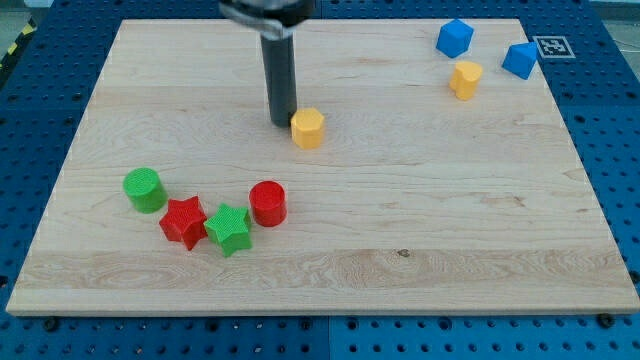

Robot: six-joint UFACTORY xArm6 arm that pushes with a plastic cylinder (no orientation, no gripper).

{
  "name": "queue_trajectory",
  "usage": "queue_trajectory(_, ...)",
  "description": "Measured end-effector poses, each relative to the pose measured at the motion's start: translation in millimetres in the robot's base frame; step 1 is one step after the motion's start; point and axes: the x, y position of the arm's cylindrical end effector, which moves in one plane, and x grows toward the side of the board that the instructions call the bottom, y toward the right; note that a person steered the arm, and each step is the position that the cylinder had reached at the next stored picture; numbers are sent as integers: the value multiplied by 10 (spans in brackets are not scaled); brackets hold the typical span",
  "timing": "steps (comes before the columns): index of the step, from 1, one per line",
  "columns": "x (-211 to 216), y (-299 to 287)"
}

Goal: Place the hexagon above the red circle vertically

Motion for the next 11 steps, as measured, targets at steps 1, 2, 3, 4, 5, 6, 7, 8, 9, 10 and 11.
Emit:
queue_trajectory(1,-35,0)
queue_trajectory(2,-389,147)
queue_trajectory(3,-389,679)
queue_trajectory(4,2,726)
queue_trajectory(5,284,438)
queue_trajectory(6,264,376)
queue_trajectory(7,2,496)
queue_trajectory(8,-76,439)
queue_trajectory(9,82,220)
queue_trajectory(10,333,201)
queue_trajectory(11,259,201)
